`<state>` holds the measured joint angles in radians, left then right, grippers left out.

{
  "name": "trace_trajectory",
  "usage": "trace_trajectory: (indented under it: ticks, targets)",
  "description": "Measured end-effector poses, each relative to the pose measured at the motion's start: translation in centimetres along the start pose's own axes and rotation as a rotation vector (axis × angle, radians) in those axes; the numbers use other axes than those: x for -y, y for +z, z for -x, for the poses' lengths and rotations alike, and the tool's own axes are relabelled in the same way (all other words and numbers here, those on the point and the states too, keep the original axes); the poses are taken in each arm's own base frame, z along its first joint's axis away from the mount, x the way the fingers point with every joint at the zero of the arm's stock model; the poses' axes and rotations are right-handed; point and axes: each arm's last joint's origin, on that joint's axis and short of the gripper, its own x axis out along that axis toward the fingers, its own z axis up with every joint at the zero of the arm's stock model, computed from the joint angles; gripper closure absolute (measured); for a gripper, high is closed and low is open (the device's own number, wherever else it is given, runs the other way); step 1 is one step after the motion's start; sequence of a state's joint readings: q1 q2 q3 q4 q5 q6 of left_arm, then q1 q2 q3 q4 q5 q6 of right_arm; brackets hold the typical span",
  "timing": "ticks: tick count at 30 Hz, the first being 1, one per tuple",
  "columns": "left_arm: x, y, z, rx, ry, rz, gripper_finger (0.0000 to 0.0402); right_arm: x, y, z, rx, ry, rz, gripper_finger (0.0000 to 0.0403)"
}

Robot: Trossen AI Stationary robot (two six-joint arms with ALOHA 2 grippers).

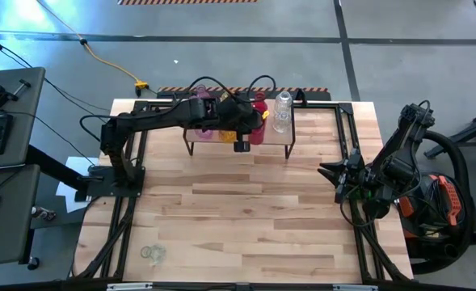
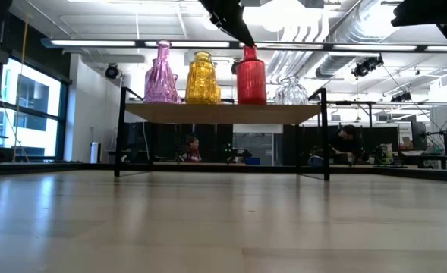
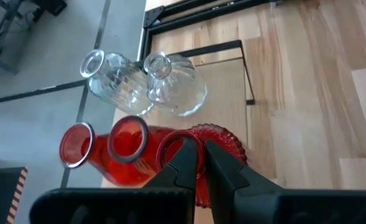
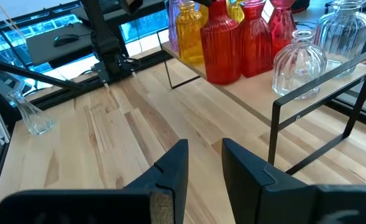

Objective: Sort vases onto shelf
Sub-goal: Put the red vase on the shelf aligned with the other red vases

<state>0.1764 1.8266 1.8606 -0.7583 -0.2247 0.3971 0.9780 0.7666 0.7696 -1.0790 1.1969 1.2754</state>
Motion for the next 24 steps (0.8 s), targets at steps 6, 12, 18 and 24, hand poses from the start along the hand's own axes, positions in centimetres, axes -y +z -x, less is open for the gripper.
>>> trace_trajectory:
  ticks: [6, 12, 18, 24]
  targets:
    - [-0.01, -0.01, -0.08, -0.008, 0.018, -0.001, 0.0394, 0.0, 0.0, 0.0, -0.001, 0.0, 0.001, 0.0322]
    - [-0.06, -0.04, -0.07, -0.02, 0.045, 0.001, 0.0386, 0.03, -0.01, 0.0, -0.001, -0.001, 0.005, 0.0322]
    - [-0.16, -0.05, -0.07, -0.026, 0.068, 0.009, 0.0368, 0.03, -0.01, 0.0, -0.001, -0.001, 0.005, 0.0322]
    - [-0.15, 0.03, -0.07, -0.018, 0.069, 0.023, 0.0354, 0.03, -0.01, 0.0, -0.001, -0.001, 0.005, 0.0322]
